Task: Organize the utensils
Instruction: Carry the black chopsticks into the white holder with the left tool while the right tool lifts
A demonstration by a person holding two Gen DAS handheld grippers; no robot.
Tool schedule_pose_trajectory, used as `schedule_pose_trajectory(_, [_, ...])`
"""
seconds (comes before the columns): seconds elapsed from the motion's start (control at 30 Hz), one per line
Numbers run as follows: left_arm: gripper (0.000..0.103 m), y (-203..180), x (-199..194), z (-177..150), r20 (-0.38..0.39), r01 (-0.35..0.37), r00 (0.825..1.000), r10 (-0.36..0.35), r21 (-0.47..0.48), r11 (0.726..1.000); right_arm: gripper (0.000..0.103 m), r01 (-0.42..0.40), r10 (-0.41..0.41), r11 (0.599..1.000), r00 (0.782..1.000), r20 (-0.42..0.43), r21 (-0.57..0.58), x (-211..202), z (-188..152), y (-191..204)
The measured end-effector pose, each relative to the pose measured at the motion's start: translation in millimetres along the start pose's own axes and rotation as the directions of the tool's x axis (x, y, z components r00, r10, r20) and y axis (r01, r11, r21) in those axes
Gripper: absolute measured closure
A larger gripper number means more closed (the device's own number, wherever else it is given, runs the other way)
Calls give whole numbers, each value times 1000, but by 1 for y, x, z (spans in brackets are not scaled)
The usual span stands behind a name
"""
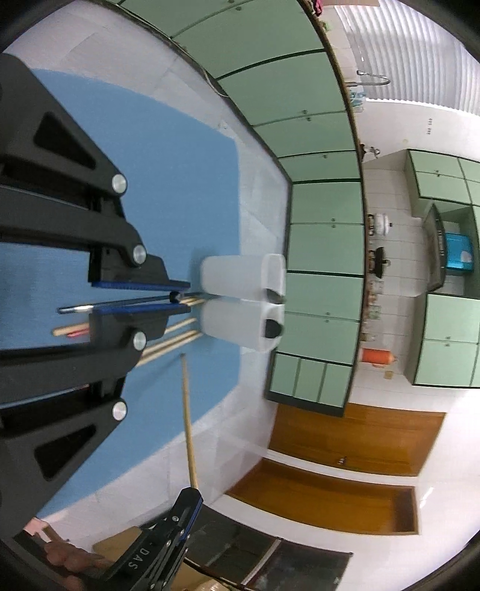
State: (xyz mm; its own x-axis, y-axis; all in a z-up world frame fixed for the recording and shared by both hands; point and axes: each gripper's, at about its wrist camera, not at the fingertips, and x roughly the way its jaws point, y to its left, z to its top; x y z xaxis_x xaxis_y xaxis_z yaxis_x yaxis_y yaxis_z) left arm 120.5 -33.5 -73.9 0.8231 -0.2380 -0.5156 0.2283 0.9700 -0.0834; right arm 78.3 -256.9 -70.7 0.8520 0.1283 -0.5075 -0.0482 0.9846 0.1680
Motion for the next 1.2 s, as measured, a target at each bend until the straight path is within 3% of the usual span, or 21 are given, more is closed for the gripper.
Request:
schedule_pose_trajectory(0.33, [98, 0, 10, 50, 73, 8, 997, -6, -19, 1000, 97, -54, 54, 998, 999, 11, 24, 12, 51, -5])
schedule_pose_trajectory(1.17, [98, 16, 4, 113, 185, 46, 982, -38, -35, 998, 98, -134, 139, 989, 987, 85, -64, 14, 122, 16])
schedule_pose_trajectory(1.2, [98, 16, 4, 117, 193, 46, 980, -39, -35, 998, 102, -140, 146, 988, 985, 91, -66, 15, 126, 16])
